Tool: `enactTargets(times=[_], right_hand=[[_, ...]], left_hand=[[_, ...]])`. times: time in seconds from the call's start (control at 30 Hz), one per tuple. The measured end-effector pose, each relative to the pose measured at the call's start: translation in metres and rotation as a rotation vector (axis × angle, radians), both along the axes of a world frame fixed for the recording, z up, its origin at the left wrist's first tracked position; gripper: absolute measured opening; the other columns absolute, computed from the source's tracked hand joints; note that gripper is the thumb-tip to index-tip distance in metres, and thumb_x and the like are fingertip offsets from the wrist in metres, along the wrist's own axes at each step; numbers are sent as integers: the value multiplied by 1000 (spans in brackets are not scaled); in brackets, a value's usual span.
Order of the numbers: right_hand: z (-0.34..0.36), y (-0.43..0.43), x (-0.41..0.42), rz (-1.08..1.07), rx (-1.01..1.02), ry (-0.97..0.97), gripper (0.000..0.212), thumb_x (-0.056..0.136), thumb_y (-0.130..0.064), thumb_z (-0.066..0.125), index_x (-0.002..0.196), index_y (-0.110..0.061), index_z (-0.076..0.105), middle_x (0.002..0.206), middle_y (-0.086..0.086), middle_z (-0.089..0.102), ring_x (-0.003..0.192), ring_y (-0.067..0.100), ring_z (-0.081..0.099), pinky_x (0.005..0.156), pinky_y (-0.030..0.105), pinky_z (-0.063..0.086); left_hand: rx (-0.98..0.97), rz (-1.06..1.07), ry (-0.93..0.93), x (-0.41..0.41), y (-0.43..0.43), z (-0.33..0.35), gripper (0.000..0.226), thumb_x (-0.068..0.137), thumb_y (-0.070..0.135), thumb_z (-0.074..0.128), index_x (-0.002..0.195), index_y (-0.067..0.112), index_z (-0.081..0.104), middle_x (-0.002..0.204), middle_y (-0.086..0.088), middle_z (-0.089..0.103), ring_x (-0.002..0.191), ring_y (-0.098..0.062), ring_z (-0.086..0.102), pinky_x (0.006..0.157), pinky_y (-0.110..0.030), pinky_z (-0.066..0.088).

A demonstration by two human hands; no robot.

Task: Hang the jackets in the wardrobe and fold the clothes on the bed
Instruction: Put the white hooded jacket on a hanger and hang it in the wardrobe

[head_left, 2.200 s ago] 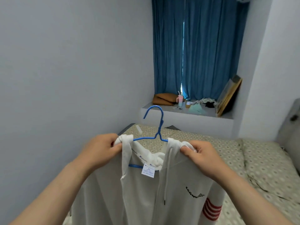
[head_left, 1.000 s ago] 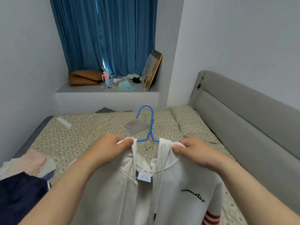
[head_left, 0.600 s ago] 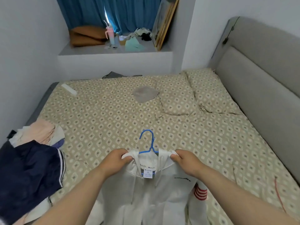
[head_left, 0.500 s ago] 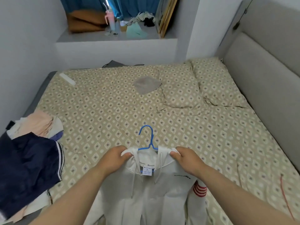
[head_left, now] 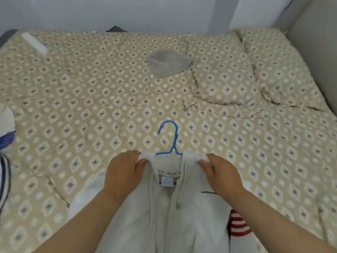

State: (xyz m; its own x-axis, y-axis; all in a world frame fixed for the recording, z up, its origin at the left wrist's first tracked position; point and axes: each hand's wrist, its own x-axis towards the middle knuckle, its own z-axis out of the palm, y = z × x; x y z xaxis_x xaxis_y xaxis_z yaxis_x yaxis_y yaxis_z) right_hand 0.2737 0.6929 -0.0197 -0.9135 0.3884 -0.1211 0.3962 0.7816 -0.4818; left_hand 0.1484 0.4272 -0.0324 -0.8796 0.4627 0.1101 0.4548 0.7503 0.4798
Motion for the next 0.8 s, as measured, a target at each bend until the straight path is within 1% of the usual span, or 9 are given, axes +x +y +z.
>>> enactTargets(times=[0.1, 0.17, 0.2, 0.27, 0.33, 0.43, 0.5, 0.63, 0.8], right_hand=[[-52, 15, -37, 10, 98, 50, 42, 98, -49, 42, 67, -22, 34, 56, -7, 42, 51, 6, 40, 47, 26, 27], [-83, 23, -59, 0, 156, 50, 41, 98, -51, 41, 69, -25, 30, 55, -10, 40, 50, 2, 36, 47, 25, 22], [-99, 27, -70, -13, 178, 46, 43, 97, -55, 39, 69, -24, 29, 54, -11, 41, 49, 2, 36, 47, 25, 21], [-130, 37, -86, -38, 206, 26, 49, 93, -62, 33, 66, -22, 32, 54, -8, 45, 49, 7, 40, 48, 26, 22], [-157, 46, -96, -38, 245, 6, 52, 93, -64, 31, 65, -20, 35, 55, -5, 48, 50, 11, 43, 49, 26, 23], [-178, 66, -116, -23, 301, 68, 55, 93, -65, 33, 63, -18, 36, 55, -4, 49, 52, 20, 46, 52, 30, 27], [-183, 84, -139, -2, 338, 115, 56, 93, -65, 34, 63, -18, 35, 58, -2, 50, 56, 28, 47, 55, 32, 31], [-198, 105, -181, 23, 369, 98, 54, 95, -61, 37, 63, -17, 34, 59, -2, 44, 63, 29, 46, 59, 33, 30], [-214, 106, -183, 13, 357, 132, 52, 91, -64, 29, 63, -21, 29, 56, -2, 43, 59, 29, 44, 56, 33, 29]], left_hand=[[-35, 30, 87, -36, 17, -56, 38, 88, 47, 44, 72, 15, 57, 63, -3, 57, 58, -30, 57, 55, -29, 34], [-91, 100, 66, -56, 31, -90, 34, 86, 52, 48, 71, 22, 54, 62, 10, 54, 58, -22, 55, 55, -24, 30], [-126, 127, 41, -66, 38, -106, 35, 84, 57, 44, 67, 27, 48, 59, 14, 47, 56, -16, 48, 52, -23, 27], [-185, 146, 28, -84, 52, -131, 43, 79, 63, 31, 60, 25, 37, 55, 14, 38, 49, -6, 35, 48, -23, 20], [-218, 145, 36, -99, 61, -152, 47, 75, 65, 23, 57, 23, 36, 53, 11, 38, 48, -2, 30, 48, -24, 20], [-259, 121, 77, -129, 76, -169, 53, 72, 66, 19, 57, 20, 41, 55, 8, 39, 49, -15, 37, 51, -27, 23], [-267, 102, 104, -154, 92, -172, 56, 70, 69, 18, 58, 20, 42, 58, 7, 39, 61, -25, 43, 57, -31, 27], [-304, 82, 91, -192, 114, -186, 60, 78, 69, 25, 69, 20, 57, 63, 5, 44, 66, -26, 47, 53, -29, 25], [-331, 50, 133, -195, 113, -197, 57, 72, 66, 14, 62, 21, 46, 59, 3, 41, 59, -26, 43, 54, -30, 25]])
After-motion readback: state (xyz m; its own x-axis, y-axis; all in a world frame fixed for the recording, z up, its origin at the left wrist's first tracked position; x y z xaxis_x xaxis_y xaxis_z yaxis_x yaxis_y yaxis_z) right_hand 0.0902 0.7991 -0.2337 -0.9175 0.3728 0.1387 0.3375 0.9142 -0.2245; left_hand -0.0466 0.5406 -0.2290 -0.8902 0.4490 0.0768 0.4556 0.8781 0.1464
